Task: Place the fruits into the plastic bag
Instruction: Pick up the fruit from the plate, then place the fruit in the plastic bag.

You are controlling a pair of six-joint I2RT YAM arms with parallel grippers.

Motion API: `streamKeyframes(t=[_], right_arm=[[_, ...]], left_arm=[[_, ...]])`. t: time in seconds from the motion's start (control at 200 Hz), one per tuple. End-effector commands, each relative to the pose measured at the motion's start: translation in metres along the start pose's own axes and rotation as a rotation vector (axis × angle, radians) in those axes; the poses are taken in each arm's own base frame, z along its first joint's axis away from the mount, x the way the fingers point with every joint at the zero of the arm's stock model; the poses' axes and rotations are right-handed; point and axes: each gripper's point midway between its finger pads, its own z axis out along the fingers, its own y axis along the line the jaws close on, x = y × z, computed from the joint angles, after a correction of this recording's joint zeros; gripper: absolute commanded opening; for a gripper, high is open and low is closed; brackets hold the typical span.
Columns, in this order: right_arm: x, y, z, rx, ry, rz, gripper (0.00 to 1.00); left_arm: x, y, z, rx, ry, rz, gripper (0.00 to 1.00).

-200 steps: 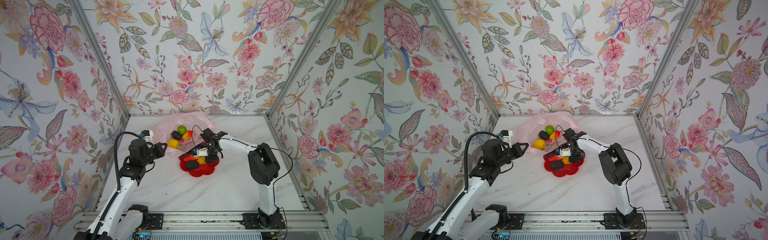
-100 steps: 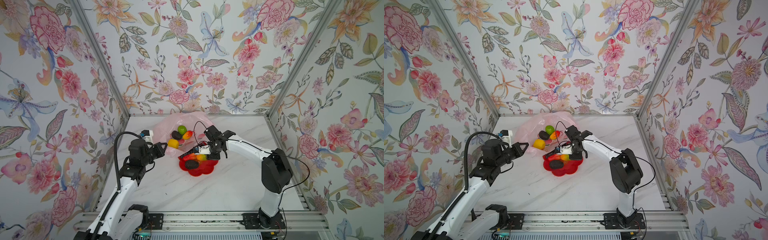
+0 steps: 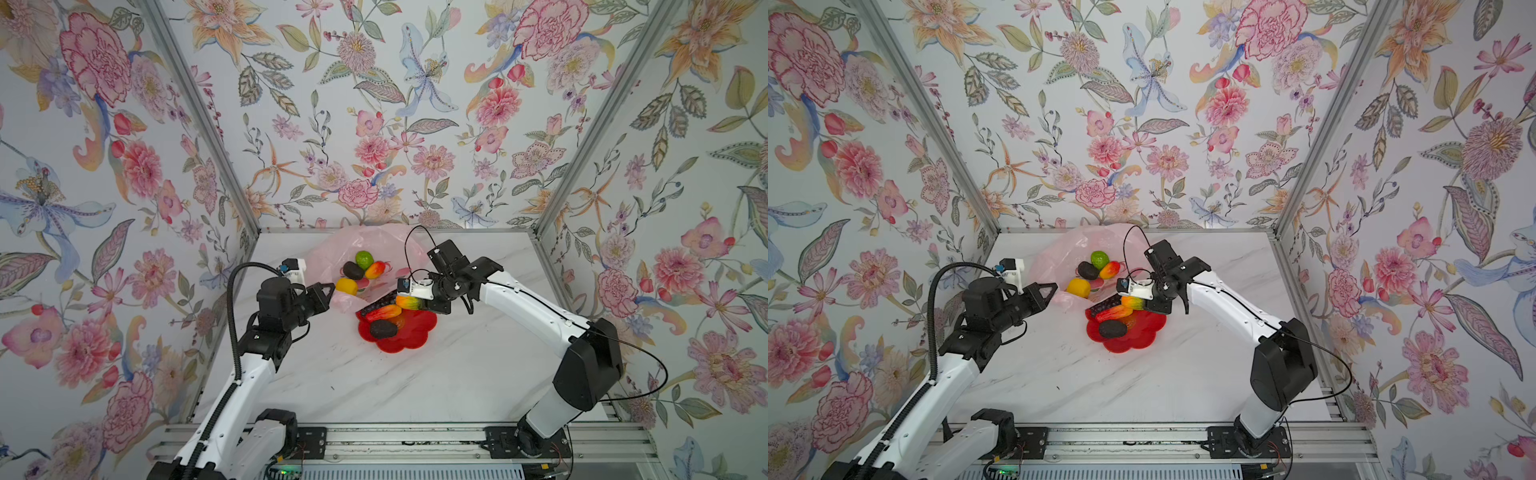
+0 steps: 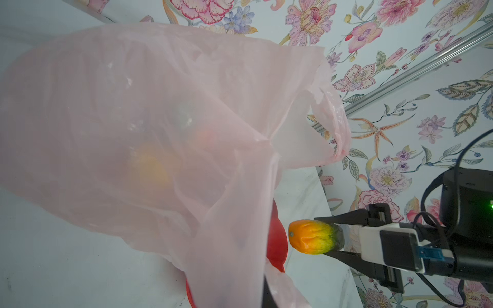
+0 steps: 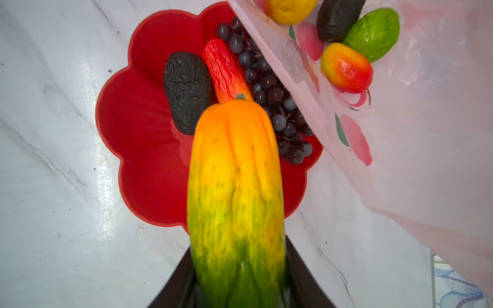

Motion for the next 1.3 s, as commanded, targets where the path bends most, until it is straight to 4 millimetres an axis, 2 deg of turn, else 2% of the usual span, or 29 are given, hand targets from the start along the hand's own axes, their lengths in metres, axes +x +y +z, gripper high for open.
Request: streamKeyframes(t=[0.0, 0.345, 0.576, 0.786, 0.941, 1.126, 1.196, 1.296], right_arm=[[-0.005, -0.001, -0.021, -0.001, -0.084, 0.113, 0.4], [-0.055, -0.042, -0.094, 0.036, -0.547, 0.502, 0.39], [-0.086, -0.068, -0.135, -0.097, -0.848, 0.777, 0.38], [-0.108, -0.082, -0.161, -0.313, -1.036, 1.002, 0.38], [-0.126, -0.081, -0.163, -0.579, -1.055, 1.142, 0.39], [-0.142, -0.07, -0.14, -0.884, -0.88, 1.329, 0.4], [-0.15, -0.064, -0.135, -0.951, -0.857, 1.373, 0.4], [-0.162, -0.052, -0.116, -1.039, -0.777, 1.473, 0.4]], left_arm=[[-0.001, 0.003, 0.002, 0.004, -0.006, -0.012, 0.0], [-0.007, -0.001, 0.003, 0.008, -0.014, -0.004, 0.0], [-0.008, -0.001, 0.001, 0.004, -0.02, -0.002, 0.0], [-0.009, -0.002, 0.0, 0.007, -0.025, -0.001, 0.0], [-0.01, -0.003, 0.0, 0.009, -0.029, 0.0, 0.0], [-0.01, -0.004, -0.002, 0.011, -0.034, 0.0, 0.0], [-0.01, -0.004, -0.003, 0.011, -0.037, -0.001, 0.0], [-0.01, -0.005, -0.005, 0.014, -0.039, -0.004, 0.0]])
